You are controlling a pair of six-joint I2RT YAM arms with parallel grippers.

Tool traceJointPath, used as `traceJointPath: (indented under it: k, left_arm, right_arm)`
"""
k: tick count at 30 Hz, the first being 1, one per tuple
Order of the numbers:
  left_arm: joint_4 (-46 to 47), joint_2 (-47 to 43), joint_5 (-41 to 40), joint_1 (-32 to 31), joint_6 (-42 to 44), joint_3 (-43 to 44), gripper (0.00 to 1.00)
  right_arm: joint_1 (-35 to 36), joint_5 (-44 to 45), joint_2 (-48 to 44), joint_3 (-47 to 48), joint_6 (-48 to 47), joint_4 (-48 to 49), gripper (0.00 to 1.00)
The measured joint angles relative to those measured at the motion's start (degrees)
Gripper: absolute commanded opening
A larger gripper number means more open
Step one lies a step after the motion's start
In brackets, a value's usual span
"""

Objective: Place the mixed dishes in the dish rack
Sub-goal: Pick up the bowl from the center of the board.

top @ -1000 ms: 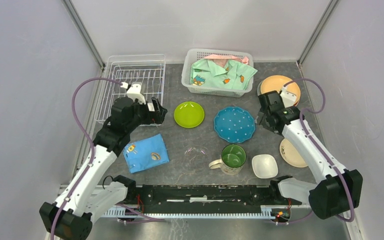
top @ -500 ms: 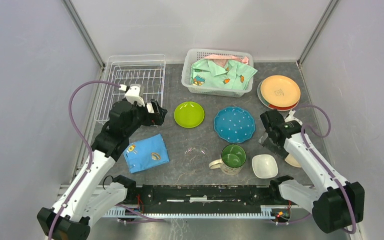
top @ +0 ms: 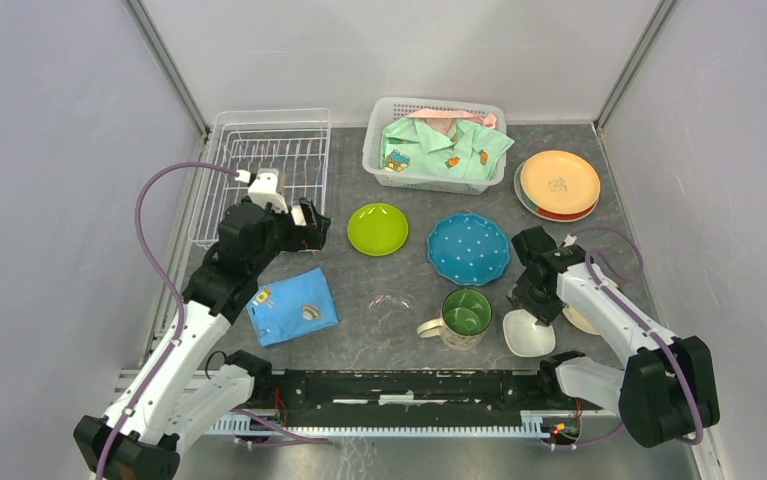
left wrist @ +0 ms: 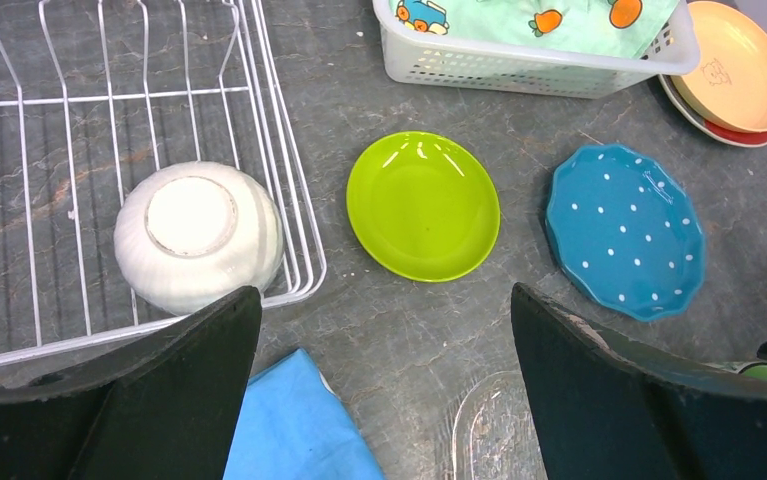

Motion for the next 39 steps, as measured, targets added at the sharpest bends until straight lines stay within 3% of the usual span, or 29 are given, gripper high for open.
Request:
traceJointPath:
  k: [11,23,32,39]
  left_arm:
    - [0.0,-0.6,0.0,0.0,0.0,-0.1,0.99]
    - [0.0,-0.6,0.0,0.0,0.0,-0.2,0.92]
    - [0.3,-1.0,2.1,0.0,0.0,-0.2,0.88]
    - [1.9,-0.7,11.3,0.0,-0.7,-0.1,0.88]
  right_arm:
    - [-0.4,0.0,0.0,-2.2,2.1,3.0,0.52]
    - [-0.4,3.1,0.0,-2.1,1.6,3.6,0.0]
    - [-0.4,4.3,-2.9,-0.3,-0.4,2.7,0.0]
    - [-0.4,1.8,-7.5,5.8,-6.8,6.3,0.0]
